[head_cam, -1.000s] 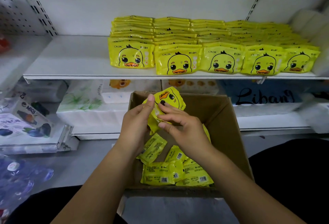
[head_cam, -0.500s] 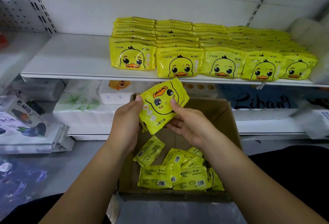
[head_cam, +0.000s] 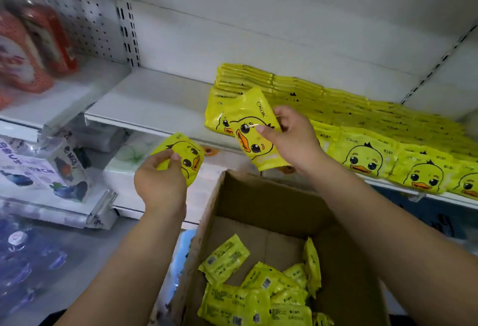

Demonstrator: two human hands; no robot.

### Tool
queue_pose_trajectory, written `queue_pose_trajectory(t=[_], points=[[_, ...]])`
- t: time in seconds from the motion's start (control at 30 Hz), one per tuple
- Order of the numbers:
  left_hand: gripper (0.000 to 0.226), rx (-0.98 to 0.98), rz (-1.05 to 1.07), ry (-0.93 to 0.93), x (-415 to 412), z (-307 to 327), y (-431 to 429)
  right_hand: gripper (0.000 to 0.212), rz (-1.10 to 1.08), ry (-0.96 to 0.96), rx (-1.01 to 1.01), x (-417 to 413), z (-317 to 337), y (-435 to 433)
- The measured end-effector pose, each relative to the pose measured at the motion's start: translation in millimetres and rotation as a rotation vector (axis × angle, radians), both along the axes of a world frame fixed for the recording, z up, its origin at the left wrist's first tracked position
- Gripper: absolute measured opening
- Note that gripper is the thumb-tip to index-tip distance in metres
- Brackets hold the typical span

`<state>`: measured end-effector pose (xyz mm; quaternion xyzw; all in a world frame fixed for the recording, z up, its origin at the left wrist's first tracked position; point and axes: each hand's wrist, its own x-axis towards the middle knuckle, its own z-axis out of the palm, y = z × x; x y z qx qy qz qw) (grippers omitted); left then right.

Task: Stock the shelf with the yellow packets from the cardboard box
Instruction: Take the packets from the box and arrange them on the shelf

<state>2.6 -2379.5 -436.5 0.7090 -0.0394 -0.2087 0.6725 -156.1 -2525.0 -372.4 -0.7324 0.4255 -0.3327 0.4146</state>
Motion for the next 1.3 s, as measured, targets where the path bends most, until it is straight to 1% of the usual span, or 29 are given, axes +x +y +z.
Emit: queue_pose_trajectory(t=[0.07, 0.17, 0.3, 0.4, 0.43, 0.47, 0.53, 0.6, 0.7, 0.8, 0.87, 0.97, 1.03, 1.07, 1.1, 1.17, 1.23, 1.3], points=[[0.008, -0.068, 0.047, 0.062, 8.0, 0.9, -3.9, 0.031, 0.089, 0.095, -0.092, 20.8, 4.0, -21.7], [0.016, -0.138, 0.077, 0.084, 11.8, 5.7, -9.3, 0.042, 0.187, 0.281, -0.209, 49.0, 7.1, -47.2], [0.020, -0.170, 0.133, 0.094, 16.6, 7.4, -14.5, 0.044, 0.309, 0.510, -0.335, 79.6, 3.2, -74.4], [0.020, -0.193, 0.155, 0.128, 19.9, 6.3, -18.1, 0.048, 0.325, 0.748, -0.542, 89.7, -9.6, -85.4], [0.020, -0.202, 0.153, 0.141, 20.8, 5.7, -19.2, 0.051, 0.309, 0.777, -0.629, 89.4, -13.2, -85.0], [0.020, -0.208, 0.148, 0.152, 21.4, 5.6, -20.2, 0.054, 0.302, 0.767, -0.708, 87.3, -17.0, -83.1], [0.020, -0.216, 0.139, 0.163, 23.1, 4.3, -21.8, 0.068, 0.315, 0.729, -0.821, 79.4, -27.3, -78.3], [0.020, -0.222, 0.139, 0.166, 24.7, 3.3, -23.2, 0.079, 0.306, 0.744, -0.915, 70.5, -37.5, -74.3], [0.020, -0.231, 0.137, 0.163, 26.4, 2.6, -24.1, 0.080, 0.236, 0.787, -0.987, 65.7, -45.4, -76.2], [0.020, -0.216, 0.123, 0.152, 25.1, 0.5, -21.0, 0.077, 0.170, 0.815, -0.956, 70.7, -48.4, -76.9], [0.019, -0.225, 0.100, 0.135, 23.1, 1.3, -17.7, 0.076, 0.148, 0.789, -0.930, 72.0, -49.9, -72.3], [0.017, -0.274, 0.069, 0.120, 19.8, 5.3, -11.7, 0.067, 0.122, 0.612, -0.833, 65.0, -44.3, -60.8], [0.017, -0.317, 0.026, 0.140, 14.7, 7.6, -4.1, 0.053, 0.128, 0.448, -0.766, 55.5, -37.1, -47.6], [0.018, -0.334, -0.016, 0.148, 10.5, 8.4, 1.2, 0.045, 0.127, 0.339, -0.697, 50.2, -33.1, -37.8], [0.019, -0.348, -0.073, 0.153, 4.7, 8.5, 6.8, 0.038, 0.111, 0.233, -0.585, 43.3, -27.1, -24.5], [0.018, -0.379, -0.226, 0.182, -10.5, 8.5, 16.8, 0.028, 0.041, 0.077, -0.267, 24.8, -16.7, 2.6], [0.020, -0.409, -0.398, 0.231, -27.8, 11.9, 27.2, 0.027, -0.003, 0.002, 0.045, 1.8, -11.9, 24.2], [0.028, -0.395, -0.545, 0.231, -42.6, 14.4, 36.0, 0.024, -0.030, -0.019, 0.277, -25.3, -15.4, 41.0]])
